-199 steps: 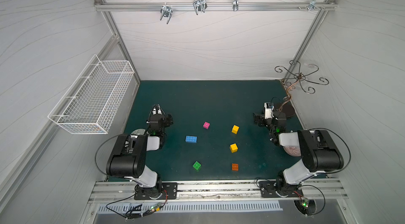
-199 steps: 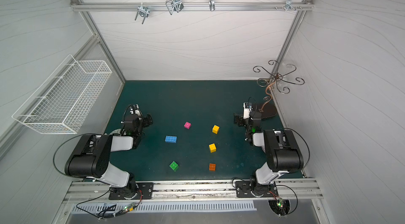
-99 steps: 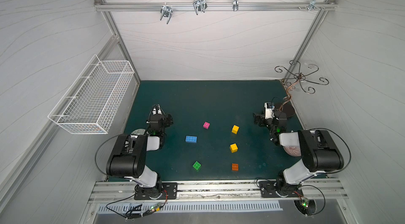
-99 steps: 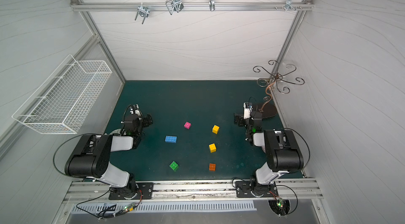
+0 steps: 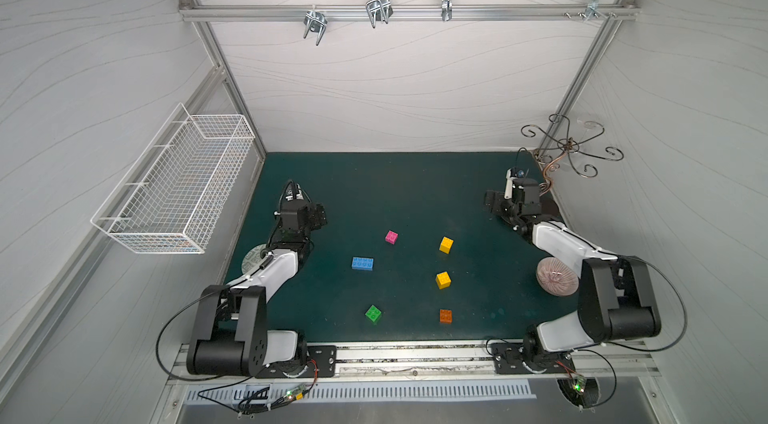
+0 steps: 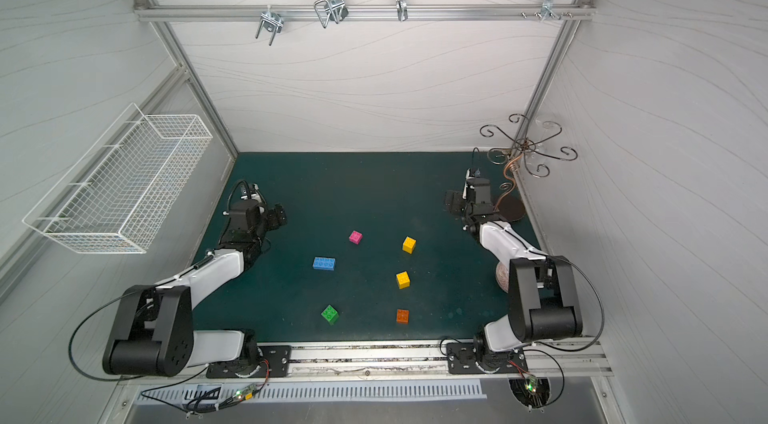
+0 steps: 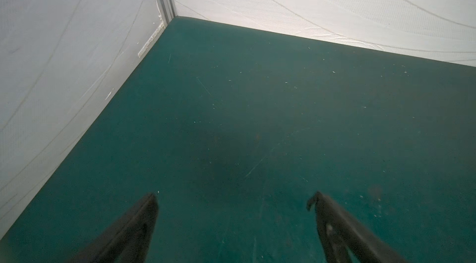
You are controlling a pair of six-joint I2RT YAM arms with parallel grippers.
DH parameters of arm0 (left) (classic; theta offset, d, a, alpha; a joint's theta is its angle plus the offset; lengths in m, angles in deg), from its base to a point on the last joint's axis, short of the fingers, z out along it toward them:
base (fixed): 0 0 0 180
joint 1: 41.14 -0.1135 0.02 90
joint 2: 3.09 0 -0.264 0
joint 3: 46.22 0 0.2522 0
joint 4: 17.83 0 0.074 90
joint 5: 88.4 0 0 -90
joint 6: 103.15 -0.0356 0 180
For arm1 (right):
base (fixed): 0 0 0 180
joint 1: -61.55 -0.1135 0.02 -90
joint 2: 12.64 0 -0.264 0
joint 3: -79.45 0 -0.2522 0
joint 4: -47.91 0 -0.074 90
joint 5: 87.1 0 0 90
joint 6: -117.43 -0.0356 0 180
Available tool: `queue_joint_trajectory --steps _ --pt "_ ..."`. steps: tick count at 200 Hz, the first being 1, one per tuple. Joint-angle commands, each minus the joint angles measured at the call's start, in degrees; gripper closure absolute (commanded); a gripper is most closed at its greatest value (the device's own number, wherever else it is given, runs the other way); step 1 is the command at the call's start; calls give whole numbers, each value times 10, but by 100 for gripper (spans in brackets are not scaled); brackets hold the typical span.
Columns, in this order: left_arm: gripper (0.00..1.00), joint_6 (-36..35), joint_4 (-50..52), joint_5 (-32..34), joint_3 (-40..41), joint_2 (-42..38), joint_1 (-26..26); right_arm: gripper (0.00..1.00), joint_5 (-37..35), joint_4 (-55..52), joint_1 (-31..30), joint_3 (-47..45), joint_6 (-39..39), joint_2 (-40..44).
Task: Assemble the number 4 with lego
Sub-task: Move the lego brick at the center of the board.
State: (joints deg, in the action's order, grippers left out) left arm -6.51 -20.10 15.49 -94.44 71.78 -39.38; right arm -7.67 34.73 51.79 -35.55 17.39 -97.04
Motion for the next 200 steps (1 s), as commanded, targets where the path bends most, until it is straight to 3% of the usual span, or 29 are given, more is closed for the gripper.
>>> queue_joint_trajectory --steps 1,45,106,200 --pt "3 38 125 3 -44 -38 10 1 -26 -230 -47 62 -50 7" --pt "2 72 266 -46 -70 -104 35 1 28 -383 -145 127 -145 -14" --pt "2 95 361 -166 -71 -138 48 3 77 -462 -223 192 -228 -97" --pt "1 90 357 -194 -76 -109 61 31 102 -448 -237 220 -297 -197"
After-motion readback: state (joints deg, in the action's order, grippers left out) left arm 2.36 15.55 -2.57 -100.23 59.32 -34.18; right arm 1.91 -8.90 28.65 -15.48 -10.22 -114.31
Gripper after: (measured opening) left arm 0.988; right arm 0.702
